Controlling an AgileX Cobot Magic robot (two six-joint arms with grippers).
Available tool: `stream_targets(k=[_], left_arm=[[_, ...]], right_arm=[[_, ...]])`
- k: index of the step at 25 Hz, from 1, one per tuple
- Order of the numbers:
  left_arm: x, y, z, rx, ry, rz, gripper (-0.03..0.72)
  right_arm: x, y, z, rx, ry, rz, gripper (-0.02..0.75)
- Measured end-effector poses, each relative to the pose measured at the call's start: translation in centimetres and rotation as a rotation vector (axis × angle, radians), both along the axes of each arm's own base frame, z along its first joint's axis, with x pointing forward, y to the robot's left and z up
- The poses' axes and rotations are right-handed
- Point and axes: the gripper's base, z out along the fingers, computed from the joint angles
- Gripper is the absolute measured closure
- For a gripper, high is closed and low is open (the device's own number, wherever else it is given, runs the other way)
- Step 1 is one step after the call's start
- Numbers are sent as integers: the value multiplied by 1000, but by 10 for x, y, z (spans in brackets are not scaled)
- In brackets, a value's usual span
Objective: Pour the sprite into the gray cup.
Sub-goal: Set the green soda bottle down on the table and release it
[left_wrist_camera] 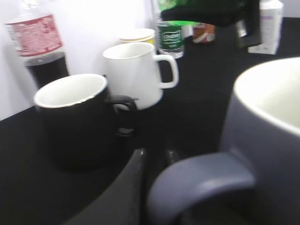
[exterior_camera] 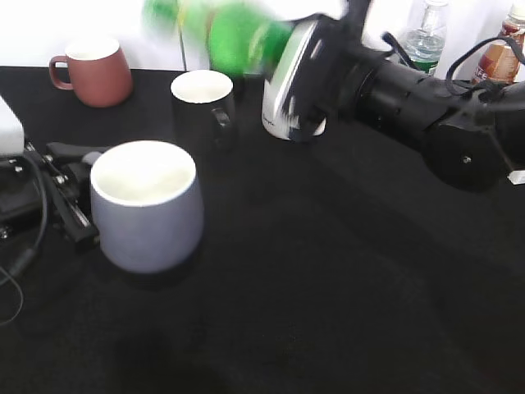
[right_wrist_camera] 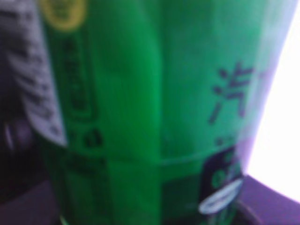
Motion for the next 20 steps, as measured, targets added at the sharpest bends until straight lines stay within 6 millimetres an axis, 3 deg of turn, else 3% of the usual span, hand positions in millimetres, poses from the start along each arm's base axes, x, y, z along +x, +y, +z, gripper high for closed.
stream_targets(k=[4,7,10,16,20], left_arm=[[12,13,3,-70,17,201,607],[23,28,6,-71,-30,398,607],[53,35,-5,-61,-30,535,607],[117,43,-48,-77,-16,644,607],[157,40,-64,-86,-37,648,607]], right_arm=[[-4,-5,18,527,475,-30,332],[-6,-10,12,579,679,-122,332],[-14,-17,19,616,687,-136,332],[-25,-70,11,694,706,-299,333],[-24,-73,14,733,709,-322,333]])
